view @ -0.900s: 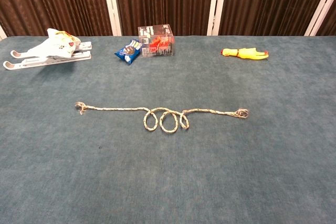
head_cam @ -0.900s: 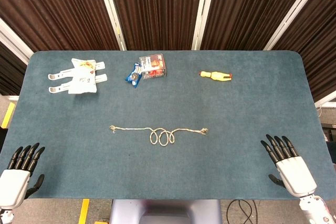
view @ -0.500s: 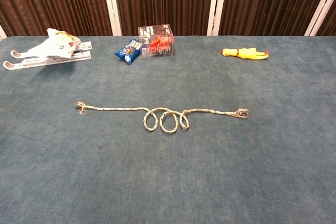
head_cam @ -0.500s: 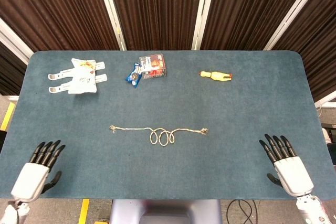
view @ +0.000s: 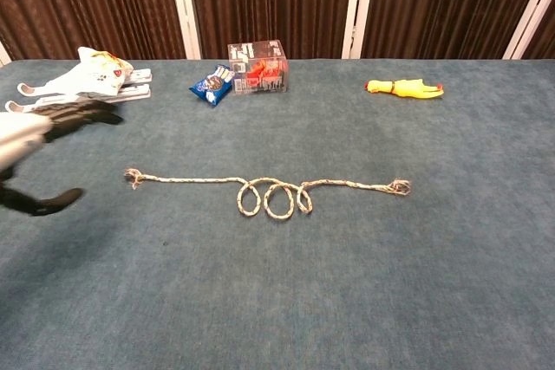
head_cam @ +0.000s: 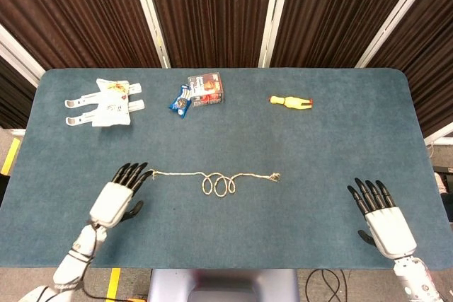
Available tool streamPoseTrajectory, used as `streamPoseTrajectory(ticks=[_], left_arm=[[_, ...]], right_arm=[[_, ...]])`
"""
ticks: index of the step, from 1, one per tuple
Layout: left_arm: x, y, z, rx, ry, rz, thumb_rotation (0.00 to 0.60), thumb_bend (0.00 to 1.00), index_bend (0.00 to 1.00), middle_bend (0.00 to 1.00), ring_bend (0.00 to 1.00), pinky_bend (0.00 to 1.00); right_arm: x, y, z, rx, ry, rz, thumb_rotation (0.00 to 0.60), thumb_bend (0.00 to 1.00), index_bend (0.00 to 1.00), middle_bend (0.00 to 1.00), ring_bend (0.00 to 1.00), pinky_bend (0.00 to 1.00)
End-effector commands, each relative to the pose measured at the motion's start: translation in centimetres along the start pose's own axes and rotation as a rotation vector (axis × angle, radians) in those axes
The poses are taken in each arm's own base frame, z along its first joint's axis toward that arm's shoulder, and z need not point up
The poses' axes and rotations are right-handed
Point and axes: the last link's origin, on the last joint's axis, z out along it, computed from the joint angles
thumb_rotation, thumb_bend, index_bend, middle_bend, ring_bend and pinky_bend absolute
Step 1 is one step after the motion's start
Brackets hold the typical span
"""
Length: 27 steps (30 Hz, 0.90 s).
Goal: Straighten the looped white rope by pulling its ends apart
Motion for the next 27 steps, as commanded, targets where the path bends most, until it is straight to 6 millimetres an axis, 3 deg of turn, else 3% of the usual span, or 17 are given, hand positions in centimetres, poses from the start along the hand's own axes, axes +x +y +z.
streamPoseTrajectory(ticks=[1,13,27], left_arm=[[-1.4,0.9,3.3,0.026,-0.023,-0.021,0.600,0.41,0.21,0.00,0.00,0.09],[-3.5,1.7,7.3,0.087,-0.027,0.003,0.600,0.41,0.30,0.00,0.00,0.09],[-5.1,-0.3,8.7,0.174,-0.016,0.077,0.600,0.41,0.46,0.07,0.00,0.13]], right_arm=[[-0.4,0.0,0.4,-0.001,-0.016,-0.014,0.600,0.16,0.00,0.00,0.00,0.00],[-0.9,0.1,1.0,-0.018,-0.043,-0.024,0.600,0.16,0.00,0.00,0.00,0.00],[-1.0,0.1,1.0,-0.023,-0.050,-0.029,0.600,0.16,0.00,0.00,0.00,0.00]])
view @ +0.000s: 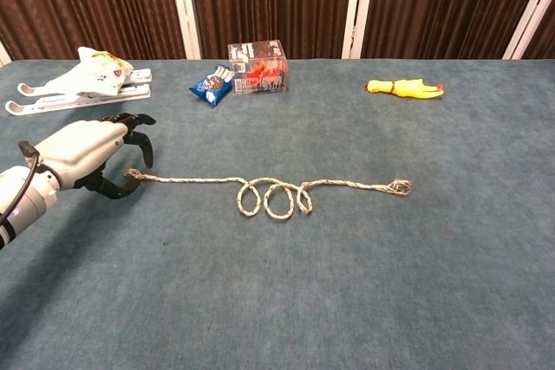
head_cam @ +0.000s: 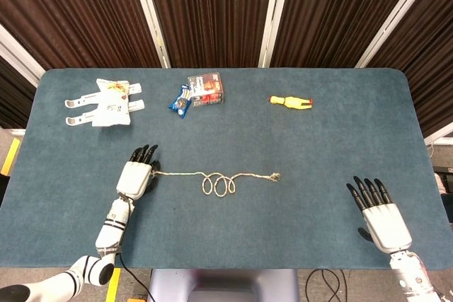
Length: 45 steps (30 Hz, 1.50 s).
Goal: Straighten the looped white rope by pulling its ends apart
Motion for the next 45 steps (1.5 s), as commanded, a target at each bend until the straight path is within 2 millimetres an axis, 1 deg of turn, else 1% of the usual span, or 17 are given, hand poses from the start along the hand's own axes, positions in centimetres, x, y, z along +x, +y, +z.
streamPoseTrajectory(ticks=[1,9,16,22,26,29,34,36,38,40,42,45], left_arm=[[-0.2,0.1,0.3,0.002,0.004,0.003,0.600,0.41,0.47,0.07,0.00,0.13],[-0.6,0.0,0.7,0.016,-0.004,0.033,0.600,0.41,0.48,0.08,0.00,0.13],[-0.9,-0.4,1.0,0.033,-0.019,0.051,0.600,0.41,0.47,0.07,0.00,0.13],[-1.0,-0.4,1.2,0.033,-0.026,0.062,0.600,0.41,0.54,0.07,0.00,0.13],[-1.0,-0.5,1.3,0.028,-0.040,0.078,0.600,0.45,0.59,0.08,0.00,0.13],[-0.8,-0.4,1.2,0.020,-0.026,0.072,0.600,0.45,0.63,0.09,0.00,0.13],[-0.1,-0.4,0.6,-0.010,0.004,0.076,0.600,0.47,0.64,0.09,0.00,0.13],[0.3,-0.4,0.3,-0.020,0.016,0.077,0.600,0.47,0.65,0.09,0.00,0.13],[0.8,-0.4,-0.1,-0.032,0.033,0.081,0.600,0.47,0.65,0.10,0.00,0.13],[1.2,-0.5,-0.4,-0.041,0.043,0.082,0.600,0.47,0.65,0.10,0.00,0.13],[1.4,-0.5,-0.7,-0.045,0.047,0.082,0.600,0.47,0.65,0.10,0.00,0.13],[1.8,-0.6,-1.1,-0.054,0.052,0.081,0.600,0.47,0.65,0.10,0.00,0.13]], right_arm=[[0.0,0.0,0.0,0.000,-0.001,-0.001,0.600,0.16,0.00,0.00,0.00,0.00],[0.1,0.0,0.0,-0.003,0.001,0.000,0.600,0.16,0.00,0.00,0.00,0.00],[-0.1,0.0,0.0,-0.005,-0.006,-0.005,0.600,0.16,0.00,0.00,0.00,0.00],[-0.1,0.0,0.1,-0.010,-0.008,-0.010,0.600,0.16,0.00,0.00,0.00,0.00],[-0.2,0.0,0.1,-0.010,-0.012,-0.012,0.600,0.16,0.00,0.00,0.00,0.00],[-0.3,-0.1,0.1,-0.006,-0.013,-0.015,0.600,0.16,0.00,0.00,0.00,0.00],[-0.6,-0.7,0.5,0.016,-0.016,-0.023,0.600,0.16,0.00,0.00,0.00,0.00],[-0.6,-1.2,1.0,0.044,-0.012,-0.027,0.600,0.16,0.00,0.00,0.00,0.00],[-0.4,-2.1,1.9,0.081,-0.003,-0.024,0.600,0.16,0.00,0.00,0.00,0.00],[0.1,-3.3,3.3,0.127,0.013,-0.018,0.600,0.16,0.00,0.00,0.00,0.00],[0.4,-4.5,4.7,0.165,0.018,-0.017,0.600,0.17,0.06,0.00,0.00,0.00],[0.7,-6.3,7.5,0.204,0.001,-0.023,0.600,0.21,0.18,0.00,0.00,0.00]])
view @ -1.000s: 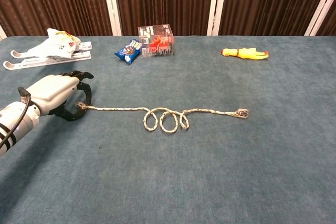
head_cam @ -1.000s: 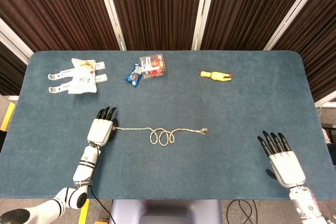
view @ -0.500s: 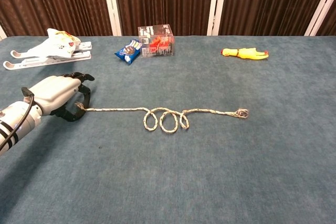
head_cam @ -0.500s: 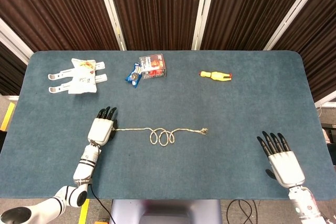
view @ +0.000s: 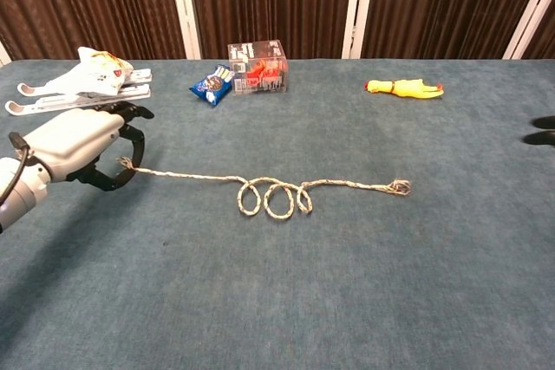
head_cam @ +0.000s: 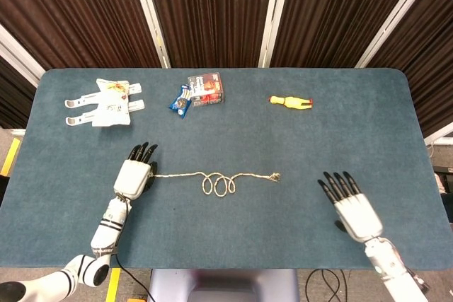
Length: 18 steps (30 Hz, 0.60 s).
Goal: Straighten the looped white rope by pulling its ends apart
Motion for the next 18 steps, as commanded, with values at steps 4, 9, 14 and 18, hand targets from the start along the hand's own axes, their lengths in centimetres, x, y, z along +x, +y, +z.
streamPoseTrajectory(ticks=[4,9,14,18], left_arm=[[0.9,-0.6,-1.1,-0.013,0.018,0.019,0.600,0.47,0.65,0.10,0.00,0.13],[1.5,-0.9,-1.4,-0.007,0.025,0.028,0.600,0.47,0.65,0.10,0.00,0.13],[1.8,-1.4,-1.6,0.002,0.024,0.030,0.600,0.47,0.65,0.10,0.00,0.13],[1.8,-1.7,-1.6,0.010,0.022,0.030,0.600,0.47,0.65,0.10,0.00,0.13]], right_arm=[[1.2,-3.4,7.3,0.048,0.008,-0.004,0.600,0.26,0.33,0.00,0.00,0.00],[1.1,-5.4,11.1,0.037,0.007,-0.030,0.600,0.30,0.40,0.00,0.00,0.00],[0.3,-7.4,13.6,0.030,-0.030,-0.027,0.600,0.32,0.42,0.00,0.00,0.00],[-0.2,-8.5,14.7,0.034,-0.045,-0.029,0.600,0.35,0.46,0.00,0.00,0.00]])
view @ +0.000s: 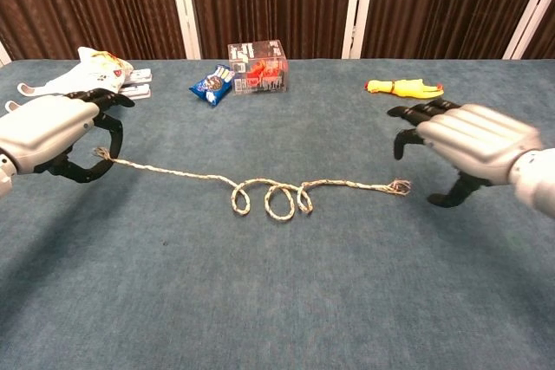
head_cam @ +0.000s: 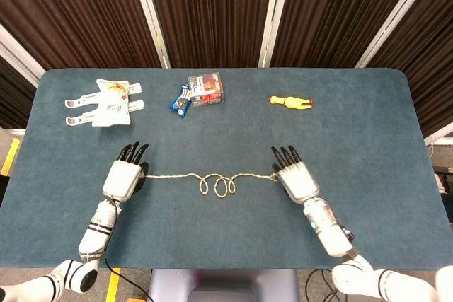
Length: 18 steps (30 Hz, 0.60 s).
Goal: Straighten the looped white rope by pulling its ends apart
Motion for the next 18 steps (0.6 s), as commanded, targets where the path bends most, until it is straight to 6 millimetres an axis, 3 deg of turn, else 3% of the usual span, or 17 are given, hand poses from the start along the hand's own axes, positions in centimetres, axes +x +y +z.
streamPoseTrajectory(ticks=[1,9,18], left_arm=[[0.0,-0.2,-0.1,0.004,-0.001,-0.001,0.600,0.47,0.65,0.10,0.00,0.13],[0.3,-0.5,0.0,0.009,0.008,-0.003,0.600,0.47,0.65,0.10,0.00,0.13],[0.2,-0.5,0.2,0.013,0.004,-0.006,0.600,0.47,0.65,0.10,0.00,0.13]], right_arm=[[-0.3,-0.7,1.1,0.001,-0.014,-0.010,0.600,0.35,0.46,0.00,0.00,0.00],[-0.9,-1.4,2.5,-0.012,-0.044,0.004,0.600,0.43,0.52,0.00,0.00,0.00],[-1.3,-1.6,3.1,-0.020,-0.057,0.007,0.600,0.43,0.57,0.00,0.00,0.00]])
